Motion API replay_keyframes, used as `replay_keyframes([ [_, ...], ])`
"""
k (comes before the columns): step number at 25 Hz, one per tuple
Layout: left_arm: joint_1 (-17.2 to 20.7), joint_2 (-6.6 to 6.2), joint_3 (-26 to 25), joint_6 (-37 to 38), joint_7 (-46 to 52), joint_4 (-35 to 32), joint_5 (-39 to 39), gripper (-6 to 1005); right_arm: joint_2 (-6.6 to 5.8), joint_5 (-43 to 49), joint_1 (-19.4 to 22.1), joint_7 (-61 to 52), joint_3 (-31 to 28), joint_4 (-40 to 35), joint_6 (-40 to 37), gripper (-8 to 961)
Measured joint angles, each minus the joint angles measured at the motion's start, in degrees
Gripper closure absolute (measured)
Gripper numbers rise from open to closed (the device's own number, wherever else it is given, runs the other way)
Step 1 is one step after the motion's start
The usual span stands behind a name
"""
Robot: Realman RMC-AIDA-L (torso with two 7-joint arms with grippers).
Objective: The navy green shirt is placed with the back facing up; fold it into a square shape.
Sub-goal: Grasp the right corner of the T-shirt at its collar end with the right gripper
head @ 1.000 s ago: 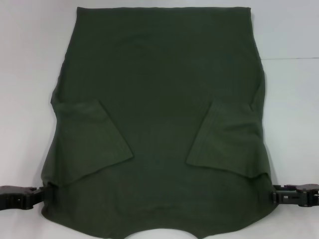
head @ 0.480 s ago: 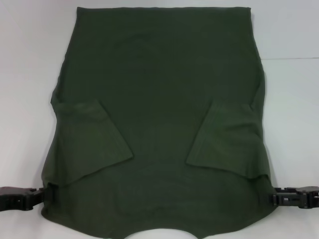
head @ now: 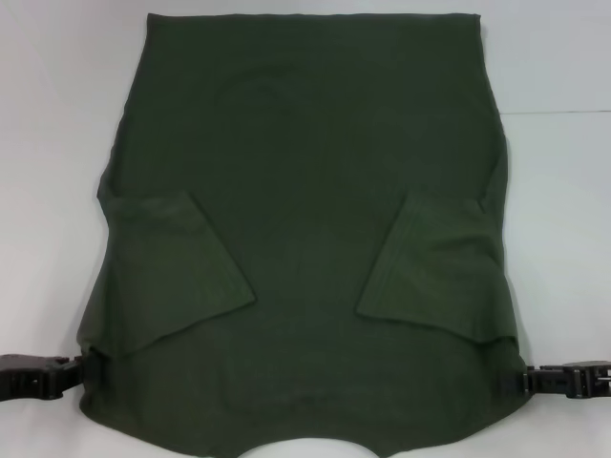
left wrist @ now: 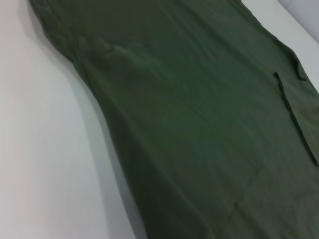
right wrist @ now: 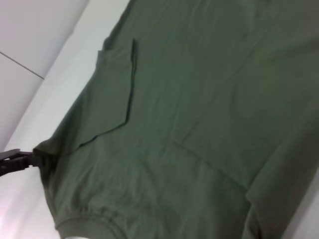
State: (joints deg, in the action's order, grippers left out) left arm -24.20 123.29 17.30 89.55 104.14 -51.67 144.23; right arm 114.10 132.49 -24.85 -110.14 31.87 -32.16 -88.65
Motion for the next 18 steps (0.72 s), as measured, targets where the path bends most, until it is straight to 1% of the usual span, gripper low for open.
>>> replay_keyframes([
  [6,0.0,-0.06,0.0,-0.1,0.0,-0.1,0.0,976,0.22,0.4,-0.2,-0.2,-0.2,-0.3,0.4,447],
  [9,0.0,-0.12,0.0,-0.1,0.0,-0.1,-0.1,976,0.23,0.4,-0.1,-0.2,-0.4,-0.4,0.3,661],
  [14,-0.1,-0.16,-0.1,-0.1,0.4,-0.1,-0.4,977,0.24,0.4,0.3,0.2,-0.4,-0.4,0.4,880],
  [18,-0.1,-0.16,-0.2,0.5,1.4,-0.1,-1.4,978,0.18,0.2,1.0,0.8,-1.0,-0.4,0.0,885],
])
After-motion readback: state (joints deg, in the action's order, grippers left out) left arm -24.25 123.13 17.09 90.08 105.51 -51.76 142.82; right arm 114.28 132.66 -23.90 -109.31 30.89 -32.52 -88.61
